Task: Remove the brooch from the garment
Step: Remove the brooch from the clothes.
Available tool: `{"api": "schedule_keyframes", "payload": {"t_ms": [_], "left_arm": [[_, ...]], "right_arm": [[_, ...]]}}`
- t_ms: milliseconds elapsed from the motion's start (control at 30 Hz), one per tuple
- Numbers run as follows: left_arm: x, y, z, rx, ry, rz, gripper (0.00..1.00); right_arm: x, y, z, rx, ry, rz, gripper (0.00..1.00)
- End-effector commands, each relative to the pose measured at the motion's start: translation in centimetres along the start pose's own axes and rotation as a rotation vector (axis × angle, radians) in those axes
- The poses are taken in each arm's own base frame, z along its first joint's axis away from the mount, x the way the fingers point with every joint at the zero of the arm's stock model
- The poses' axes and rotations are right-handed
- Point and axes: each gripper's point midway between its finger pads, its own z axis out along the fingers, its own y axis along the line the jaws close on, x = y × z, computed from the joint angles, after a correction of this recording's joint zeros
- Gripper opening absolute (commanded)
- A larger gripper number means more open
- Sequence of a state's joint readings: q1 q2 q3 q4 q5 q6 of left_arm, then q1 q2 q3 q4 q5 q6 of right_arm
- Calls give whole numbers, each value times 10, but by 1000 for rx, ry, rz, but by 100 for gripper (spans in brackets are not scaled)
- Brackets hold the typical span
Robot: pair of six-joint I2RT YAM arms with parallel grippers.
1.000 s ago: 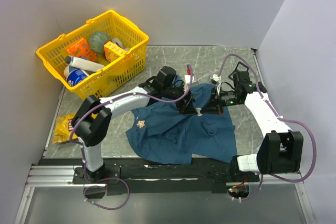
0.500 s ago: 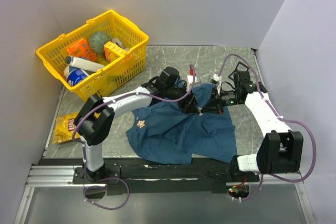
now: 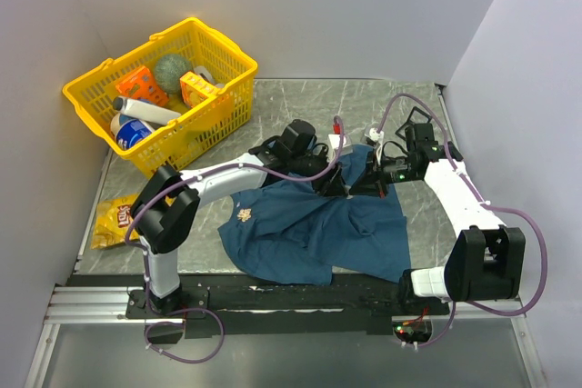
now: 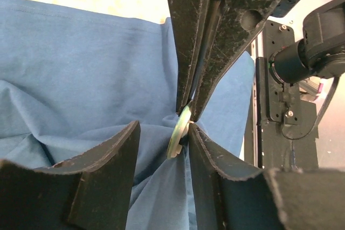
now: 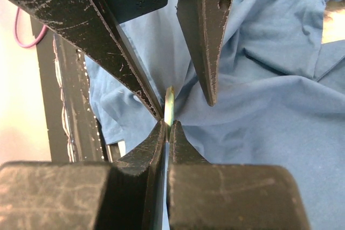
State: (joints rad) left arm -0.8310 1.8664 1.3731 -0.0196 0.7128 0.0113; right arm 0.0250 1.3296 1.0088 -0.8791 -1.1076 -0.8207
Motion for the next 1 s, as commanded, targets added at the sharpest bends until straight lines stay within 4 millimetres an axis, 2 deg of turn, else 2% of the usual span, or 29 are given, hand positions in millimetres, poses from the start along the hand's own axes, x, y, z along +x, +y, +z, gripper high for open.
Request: {"api": "schedule_keyframes", "payload": {"t_ms": [0, 300, 733, 967], "left_arm": [[-4, 20, -2, -109, -12, 42, 46], [0, 22, -6, -131, 7, 52, 50], [-18, 18, -26, -124, -24, 92, 60], [-19, 18, -30, -114, -39, 82, 65]], "right_arm": [[-15, 17, -3, -47, -63, -19, 0], [-13, 16, -3, -43, -58, -19, 0], [-14, 14, -5, -31, -65, -21, 0], [-14, 12, -6, -27, -69, -14, 0]]}}
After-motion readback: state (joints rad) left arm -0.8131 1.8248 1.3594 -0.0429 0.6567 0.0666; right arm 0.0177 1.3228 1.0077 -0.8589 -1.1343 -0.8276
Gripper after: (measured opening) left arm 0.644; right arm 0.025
